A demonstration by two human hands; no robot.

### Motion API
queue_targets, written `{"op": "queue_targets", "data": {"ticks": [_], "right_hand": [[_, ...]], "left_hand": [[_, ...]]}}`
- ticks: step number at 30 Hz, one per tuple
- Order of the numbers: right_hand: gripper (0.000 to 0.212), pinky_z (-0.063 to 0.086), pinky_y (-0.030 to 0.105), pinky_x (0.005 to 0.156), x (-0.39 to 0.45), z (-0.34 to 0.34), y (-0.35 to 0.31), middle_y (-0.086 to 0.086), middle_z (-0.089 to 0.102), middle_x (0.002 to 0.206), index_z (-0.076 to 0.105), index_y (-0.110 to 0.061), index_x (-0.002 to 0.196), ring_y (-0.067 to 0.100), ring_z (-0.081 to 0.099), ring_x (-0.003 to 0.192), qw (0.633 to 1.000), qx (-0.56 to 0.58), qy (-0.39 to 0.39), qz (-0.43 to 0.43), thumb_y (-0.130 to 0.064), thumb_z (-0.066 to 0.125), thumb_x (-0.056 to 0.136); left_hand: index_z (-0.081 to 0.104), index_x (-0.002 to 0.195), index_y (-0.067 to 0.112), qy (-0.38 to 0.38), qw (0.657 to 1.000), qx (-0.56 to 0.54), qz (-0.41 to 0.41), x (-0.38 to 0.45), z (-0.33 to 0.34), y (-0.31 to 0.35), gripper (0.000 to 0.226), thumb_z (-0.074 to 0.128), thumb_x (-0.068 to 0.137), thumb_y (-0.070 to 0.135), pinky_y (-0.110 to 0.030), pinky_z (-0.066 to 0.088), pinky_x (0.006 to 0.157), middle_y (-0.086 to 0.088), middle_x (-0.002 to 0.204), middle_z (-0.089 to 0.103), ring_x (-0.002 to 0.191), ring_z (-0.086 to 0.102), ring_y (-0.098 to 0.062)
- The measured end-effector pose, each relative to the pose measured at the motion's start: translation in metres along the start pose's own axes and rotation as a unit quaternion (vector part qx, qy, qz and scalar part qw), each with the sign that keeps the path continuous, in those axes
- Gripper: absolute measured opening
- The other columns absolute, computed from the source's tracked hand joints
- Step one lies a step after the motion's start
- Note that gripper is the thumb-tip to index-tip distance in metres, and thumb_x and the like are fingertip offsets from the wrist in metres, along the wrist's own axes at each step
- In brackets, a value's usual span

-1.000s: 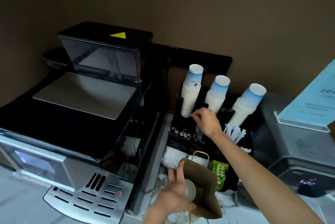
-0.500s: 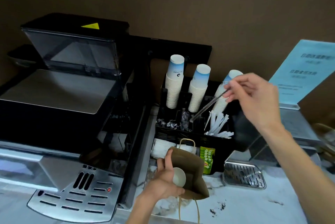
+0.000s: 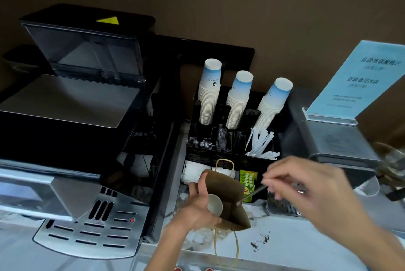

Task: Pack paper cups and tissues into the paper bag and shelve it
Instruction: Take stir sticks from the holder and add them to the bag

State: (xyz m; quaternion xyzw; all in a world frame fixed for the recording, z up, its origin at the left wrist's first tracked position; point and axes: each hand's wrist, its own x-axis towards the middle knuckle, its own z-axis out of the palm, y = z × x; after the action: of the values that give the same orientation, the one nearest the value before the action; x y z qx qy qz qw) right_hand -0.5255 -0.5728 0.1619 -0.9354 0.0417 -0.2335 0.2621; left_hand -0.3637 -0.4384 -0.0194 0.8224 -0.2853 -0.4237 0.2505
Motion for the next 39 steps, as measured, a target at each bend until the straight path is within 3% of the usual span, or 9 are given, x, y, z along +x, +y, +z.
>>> {"op": "queue_targets", "data": {"ticks": [3, 6, 10, 17, 21, 24, 28, 32, 39], "right_hand": [[0.015, 0.046, 0.006, 0.061, -0.009, 0.033, 0.008, -0.013, 0.065, 0.084, 0.067, -0.016, 0.08, -0.01, 0.06, 0.068, 0.997, -0.013, -0.075, 0.017, -0.027, 0.067, 0.09], [0.012, 0.054, 0.021, 0.061, -0.011, 0.075, 0.023, -0.004, 0.064, 0.082, 0.063, -0.013, 0.08, 0.004, 0.063, 0.071, 0.979, -0.112, -0.169, -0.004, -0.015, 0.07, 0.089], [0.021, 0.053, 0.042, 0.077, 0.003, 0.124, 0.047, 0.009, 0.056, 0.102, 0.055, -0.012, 0.1, 0.029, 0.06, 0.093, 0.934, -0.174, -0.31, 0.028, 0.003, 0.049, 0.086], [0.024, 0.055, 0.04, 0.068, 0.019, 0.174, 0.069, 0.018, 0.065, 0.104, 0.063, -0.003, 0.102, 0.036, 0.067, 0.09, 0.871, -0.224, -0.429, 0.085, 0.009, 0.057, 0.082], [0.022, 0.046, 0.032, 0.065, 0.027, 0.188, 0.08, 0.015, 0.064, 0.1, 0.063, -0.006, 0.101, 0.033, 0.066, 0.087, 0.852, -0.169, -0.468, 0.162, 0.007, 0.056, 0.085], [0.022, 0.046, 0.032, 0.065, 0.022, 0.2, 0.089, 0.004, 0.054, 0.075, 0.054, -0.014, 0.076, 0.027, 0.058, 0.074, 0.834, -0.146, -0.494, 0.199, 0.004, 0.065, 0.079], [0.019, 0.048, 0.033, 0.07, 0.019, 0.212, 0.092, 0.005, 0.059, 0.087, 0.061, -0.012, 0.098, 0.024, 0.057, 0.077, 0.832, -0.088, -0.49, 0.246, -0.006, 0.067, 0.081], [0.018, 0.045, 0.029, 0.065, 0.023, 0.215, 0.094, -0.002, 0.055, 0.074, 0.056, -0.017, 0.089, 0.023, 0.059, 0.077, 0.829, -0.044, -0.487, 0.269, -0.008, 0.067, 0.078], [0.029, 0.05, 0.033, 0.072, 0.026, 0.205, 0.095, 0.011, 0.069, 0.103, 0.063, -0.01, 0.105, 0.025, 0.061, 0.086, 0.805, -0.075, -0.521, 0.273, -0.012, 0.071, 0.077]], "left_hand": [[-0.022, 0.149, 0.04, -0.001, 1.0, 0.003, -0.002, -0.001, 0.001, -0.001, 0.129, 0.081, 0.075, 0.02, -0.042, 0.052, 0.101, -0.008, 0.147, 0.013, 0.134, 0.04, -0.031], [-0.024, 0.149, 0.04, -0.002, 1.0, 0.007, -0.002, 0.0, 0.002, -0.001, 0.129, 0.081, 0.075, 0.02, -0.041, 0.053, 0.099, -0.007, 0.143, 0.015, 0.13, 0.043, -0.031], [-0.026, 0.149, 0.035, -0.001, 1.0, 0.025, -0.01, 0.004, 0.004, 0.0, 0.13, 0.08, 0.075, 0.023, -0.039, 0.047, 0.105, -0.007, 0.145, 0.012, 0.137, 0.034, -0.033], [-0.026, 0.148, 0.037, 0.003, 1.0, 0.024, -0.017, 0.01, 0.009, -0.004, 0.134, 0.083, 0.071, 0.026, -0.033, 0.045, 0.101, -0.004, 0.141, 0.011, 0.128, 0.038, -0.028], [-0.028, 0.146, 0.041, 0.004, 1.0, 0.009, -0.014, 0.012, 0.011, -0.008, 0.136, 0.084, 0.07, 0.024, -0.031, 0.047, 0.1, 0.0, 0.139, 0.01, 0.114, 0.038, -0.02], [-0.028, 0.145, 0.042, 0.008, 1.0, 0.008, -0.008, 0.012, 0.011, -0.008, 0.137, 0.084, 0.068, 0.026, -0.029, 0.046, 0.098, -0.001, 0.139, 0.011, 0.106, 0.035, -0.017], [-0.029, 0.145, 0.041, 0.011, 1.0, 0.008, -0.007, 0.011, 0.012, -0.006, 0.137, 0.084, 0.07, 0.024, -0.029, 0.05, 0.095, -0.001, 0.14, 0.011, 0.111, 0.043, -0.02], [-0.03, 0.146, 0.04, 0.01, 1.0, 0.003, -0.007, 0.009, 0.01, -0.004, 0.136, 0.084, 0.073, 0.023, -0.03, 0.053, 0.095, -0.001, 0.142, 0.01, 0.104, 0.041, -0.017], [-0.028, 0.147, 0.039, 0.01, 1.0, -0.006, 0.003, 0.005, 0.008, -0.003, 0.135, 0.084, 0.074, 0.022, -0.031, 0.053, 0.097, -0.002, 0.143, 0.01, 0.107, 0.04, -0.016]]}}
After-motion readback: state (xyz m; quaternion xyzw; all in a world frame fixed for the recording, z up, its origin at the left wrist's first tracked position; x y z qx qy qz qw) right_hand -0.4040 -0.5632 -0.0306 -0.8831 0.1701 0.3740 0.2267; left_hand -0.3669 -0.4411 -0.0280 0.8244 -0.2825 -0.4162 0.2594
